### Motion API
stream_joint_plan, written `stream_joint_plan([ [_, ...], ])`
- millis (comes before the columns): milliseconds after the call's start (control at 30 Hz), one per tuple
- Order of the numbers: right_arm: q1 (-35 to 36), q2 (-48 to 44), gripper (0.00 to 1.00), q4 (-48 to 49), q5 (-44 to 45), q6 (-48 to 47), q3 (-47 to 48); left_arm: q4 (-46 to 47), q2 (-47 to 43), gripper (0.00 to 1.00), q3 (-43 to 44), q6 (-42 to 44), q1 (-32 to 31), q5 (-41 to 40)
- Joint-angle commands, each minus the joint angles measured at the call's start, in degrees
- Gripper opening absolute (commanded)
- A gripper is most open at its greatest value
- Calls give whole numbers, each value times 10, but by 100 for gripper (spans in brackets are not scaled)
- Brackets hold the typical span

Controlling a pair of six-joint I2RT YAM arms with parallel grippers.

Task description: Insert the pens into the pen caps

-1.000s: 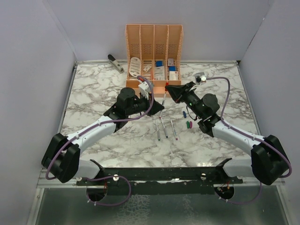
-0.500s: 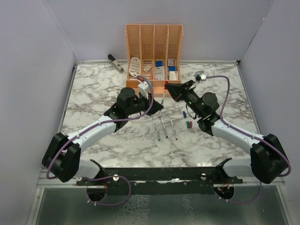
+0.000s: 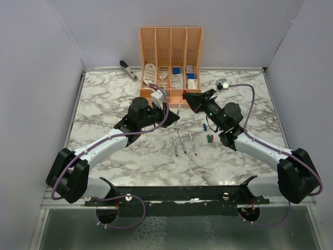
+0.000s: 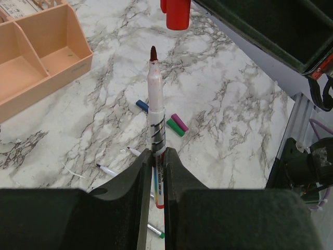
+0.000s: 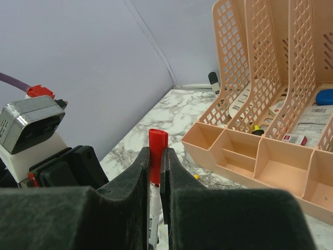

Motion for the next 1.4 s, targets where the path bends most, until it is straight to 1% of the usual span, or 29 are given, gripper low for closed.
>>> stream_joint_plan([
  [0, 1, 14, 1, 30, -7, 4, 11, 23, -6, 0, 3, 7, 2, 7],
  [567, 2, 29, 1, 41, -14, 11, 16, 22, 4, 0, 7, 8, 4, 17],
  [800, 3, 39, 1, 43, -30, 14, 24, 22, 6, 0, 8, 6, 6, 16],
  [1367, 5, 39, 1, 40, -29, 11, 7, 22, 4, 0, 7, 5, 11, 14],
])
